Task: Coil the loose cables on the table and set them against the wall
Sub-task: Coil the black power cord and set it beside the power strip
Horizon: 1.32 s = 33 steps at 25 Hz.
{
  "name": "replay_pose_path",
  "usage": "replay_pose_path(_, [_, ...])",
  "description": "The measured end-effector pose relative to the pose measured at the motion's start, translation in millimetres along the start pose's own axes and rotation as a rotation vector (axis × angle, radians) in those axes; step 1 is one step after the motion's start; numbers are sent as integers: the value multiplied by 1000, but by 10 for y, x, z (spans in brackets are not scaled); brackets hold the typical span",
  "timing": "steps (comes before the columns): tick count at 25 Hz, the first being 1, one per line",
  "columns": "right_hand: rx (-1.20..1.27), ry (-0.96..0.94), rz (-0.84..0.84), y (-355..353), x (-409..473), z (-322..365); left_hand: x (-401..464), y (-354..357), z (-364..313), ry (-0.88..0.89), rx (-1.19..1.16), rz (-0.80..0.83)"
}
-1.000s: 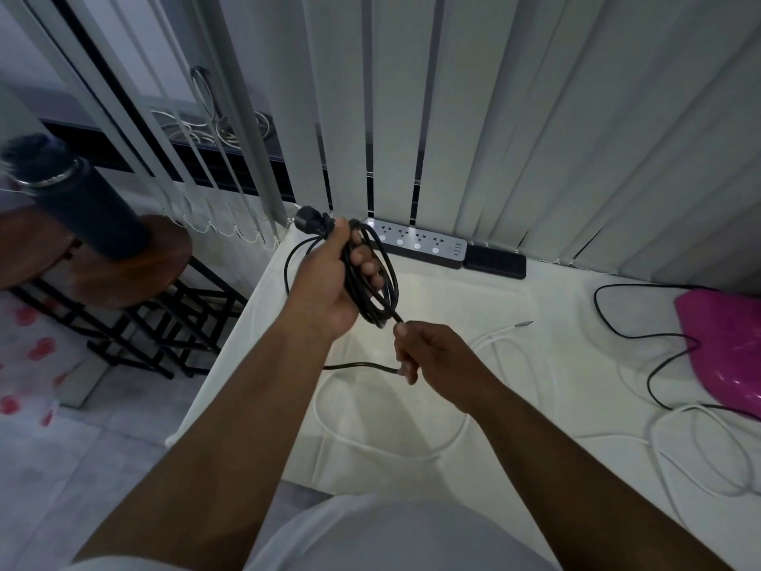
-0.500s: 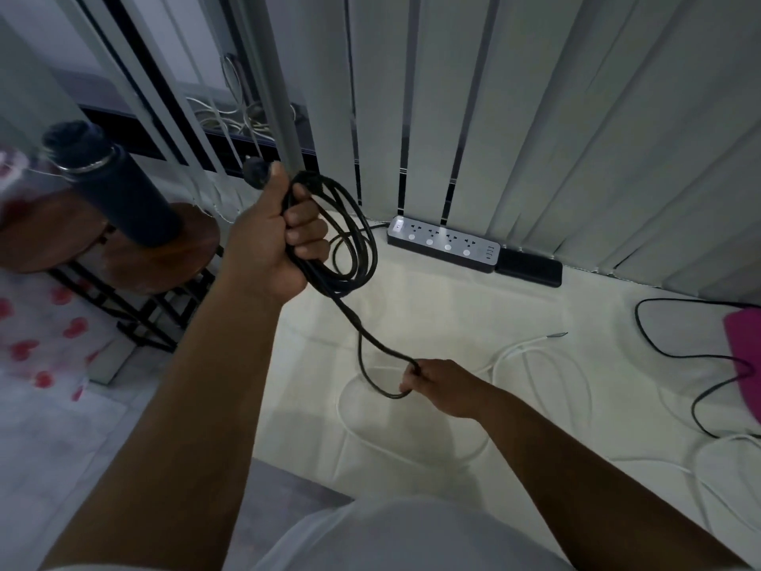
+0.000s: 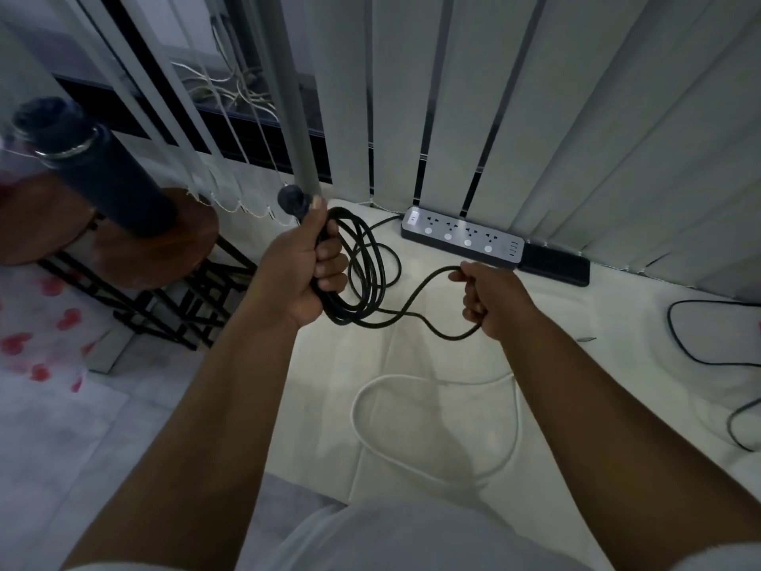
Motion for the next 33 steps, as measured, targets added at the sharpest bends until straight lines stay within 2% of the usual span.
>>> replay_pose_path(3, [111, 6, 21, 338, -40, 271, 199, 11, 111, -38, 79, -43])
replay_pose_path(5, [245, -10, 108, 575, -81, 418, 333, 12, 174, -55, 131, -76])
replay_pose_path(7, [269, -73, 216, 761, -111, 534, 450, 6, 233, -73, 138, -100])
replay_pose_path(10, [3, -228, 312, 892, -117, 622, 599, -41, 293, -124, 147, -159])
replay_pose_path(13, [-428, -564, 247, 901, -110, 718, 707, -75, 320, -145, 156, -180])
replay_pose_path(15, [-517, -754, 123, 899, -134, 779, 781, -83, 329, -154, 124, -174])
replay_pose_path(17, [-461, -856, 42, 912, -154, 775, 842, -78, 339, -175, 77, -143])
replay_pose_path(20, [-367, -836, 14, 976, -144, 671, 903, -59, 376, -218, 15, -86])
replay_pose_path(22, [-337, -810, 13, 993, -117, 606, 933, -97, 407, -212, -7, -127])
replay_pose_path(24, [-314, -730, 91, 1047, -92, 512, 948, -173, 380, -187, -93, -199])
replay_pose_path(28, [-586, -667, 362, 1203, -120, 172, 969, -388, 76, -91, -248, -270])
replay_pose_path(33, [-869, -552, 618, 1265, 63, -220, 903, -569, -364, -89, -220, -137])
Point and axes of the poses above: each hand's wrist, its own x-axis towards the middle knuckle, its own y-axis out of the palm, z = x × y, the point moved 6 cm from there along x, towards the middle knuckle, and after that the axes turned 9 degrees about -y, right-handed, at the moved point
